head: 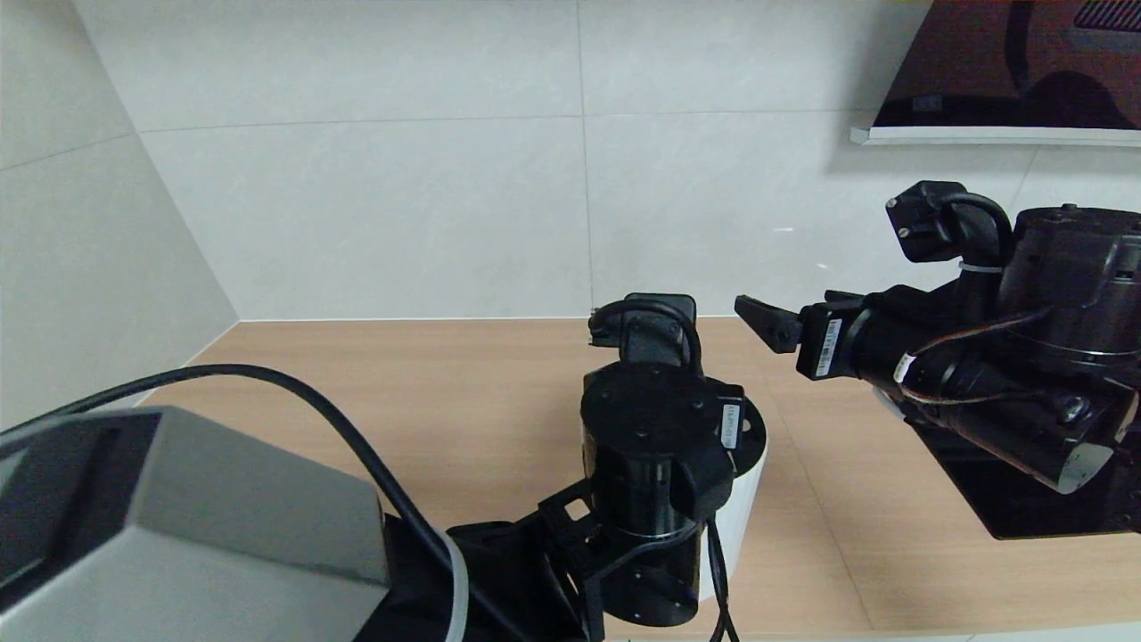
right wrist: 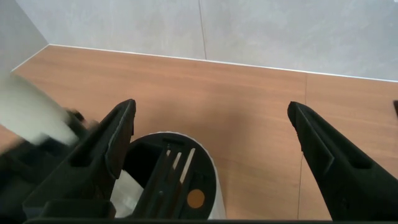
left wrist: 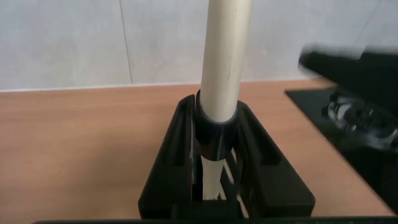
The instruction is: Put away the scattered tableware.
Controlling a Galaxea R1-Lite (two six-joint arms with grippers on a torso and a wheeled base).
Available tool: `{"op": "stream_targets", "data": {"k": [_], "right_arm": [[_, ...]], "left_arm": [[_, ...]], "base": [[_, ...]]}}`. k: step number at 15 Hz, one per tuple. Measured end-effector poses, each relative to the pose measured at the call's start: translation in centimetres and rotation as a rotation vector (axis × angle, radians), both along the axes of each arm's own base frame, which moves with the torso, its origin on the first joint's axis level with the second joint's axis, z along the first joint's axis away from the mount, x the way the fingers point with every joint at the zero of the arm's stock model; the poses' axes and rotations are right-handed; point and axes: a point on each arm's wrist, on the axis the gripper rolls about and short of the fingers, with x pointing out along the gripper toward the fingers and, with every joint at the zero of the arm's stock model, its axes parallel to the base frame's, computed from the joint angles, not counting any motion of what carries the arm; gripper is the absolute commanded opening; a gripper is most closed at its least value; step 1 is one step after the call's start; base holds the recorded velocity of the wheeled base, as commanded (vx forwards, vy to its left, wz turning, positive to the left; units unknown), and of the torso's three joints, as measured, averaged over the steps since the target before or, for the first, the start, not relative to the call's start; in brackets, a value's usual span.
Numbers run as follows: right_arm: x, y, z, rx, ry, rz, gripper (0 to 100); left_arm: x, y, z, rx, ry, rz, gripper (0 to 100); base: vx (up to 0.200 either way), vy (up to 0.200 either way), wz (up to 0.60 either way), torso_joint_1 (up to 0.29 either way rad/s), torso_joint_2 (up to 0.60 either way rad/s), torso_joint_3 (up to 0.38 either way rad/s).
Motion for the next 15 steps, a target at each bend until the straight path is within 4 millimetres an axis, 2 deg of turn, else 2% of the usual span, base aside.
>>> {"op": "stream_targets", "data": {"k": [10,11,15], "right_arm": [[0.1,0.1,-0.3,-0.006,0.008,0.0,100],[0.2,0.1,-0.3,-0.006,0.008,0.0,100],[0.2,0.1,-0.3,-0.006,0.008,0.0,100]], "left_arm": [[0.0,-0.3,-1.8,0.047,0.028,-0.004,0],[0.0,-0.3,-2.0,0.051,0.03,-0.004,100],[0.0,-0.3,-2.2,0.054,0.032,-0.004,100]], "base": [[0.0,0.0,0.0,0.0,0.0,0.0],[0.0,0.0,0.0,0.0,0.0,0.0],[0.0,0.0,0.0,0.0,0.0,0.0]]}}
